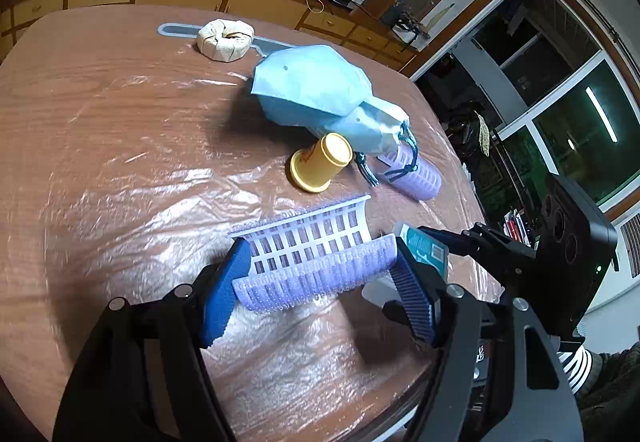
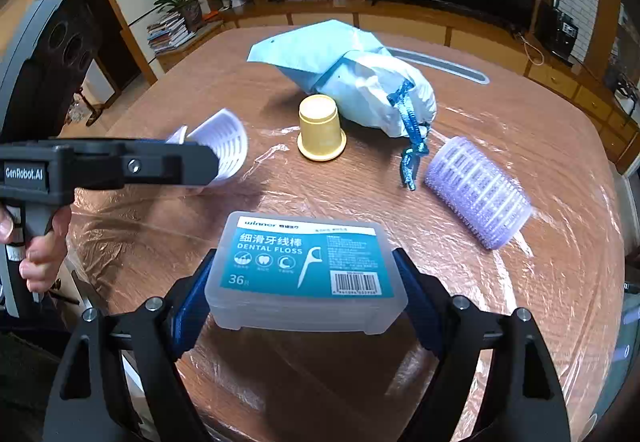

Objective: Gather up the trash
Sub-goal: 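Lift the roller and floss box and carry both over the black bin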

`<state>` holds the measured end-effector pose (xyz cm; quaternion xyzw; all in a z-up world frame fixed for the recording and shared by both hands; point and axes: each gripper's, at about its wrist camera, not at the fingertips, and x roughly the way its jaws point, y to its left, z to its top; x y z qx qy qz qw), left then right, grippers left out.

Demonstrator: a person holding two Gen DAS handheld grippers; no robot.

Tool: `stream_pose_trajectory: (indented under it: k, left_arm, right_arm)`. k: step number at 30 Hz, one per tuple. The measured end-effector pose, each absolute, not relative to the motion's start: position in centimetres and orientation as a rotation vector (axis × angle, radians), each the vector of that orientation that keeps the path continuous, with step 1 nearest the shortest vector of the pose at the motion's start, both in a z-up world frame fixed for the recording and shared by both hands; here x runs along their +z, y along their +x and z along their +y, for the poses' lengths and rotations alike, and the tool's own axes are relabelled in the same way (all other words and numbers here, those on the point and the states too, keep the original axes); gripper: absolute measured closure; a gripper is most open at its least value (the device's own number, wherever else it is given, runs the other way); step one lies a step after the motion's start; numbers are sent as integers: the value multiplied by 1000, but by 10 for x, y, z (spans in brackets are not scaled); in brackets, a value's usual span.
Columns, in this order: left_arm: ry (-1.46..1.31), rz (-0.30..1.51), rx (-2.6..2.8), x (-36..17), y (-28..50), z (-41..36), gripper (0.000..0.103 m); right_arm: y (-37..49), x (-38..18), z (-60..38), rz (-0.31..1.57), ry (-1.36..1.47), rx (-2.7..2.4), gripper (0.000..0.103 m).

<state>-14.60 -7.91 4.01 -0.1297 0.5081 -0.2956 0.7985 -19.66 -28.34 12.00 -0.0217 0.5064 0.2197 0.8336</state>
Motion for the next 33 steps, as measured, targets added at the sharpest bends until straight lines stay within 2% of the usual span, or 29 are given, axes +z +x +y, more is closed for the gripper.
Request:
stream_pose_trajectory:
  k: [33]
  left_arm:
    - [-90, 1029, -597, 58, -231, -72, 32]
  right_arm:
    - [-262, 160, -292, 1015, 70, 404, 21]
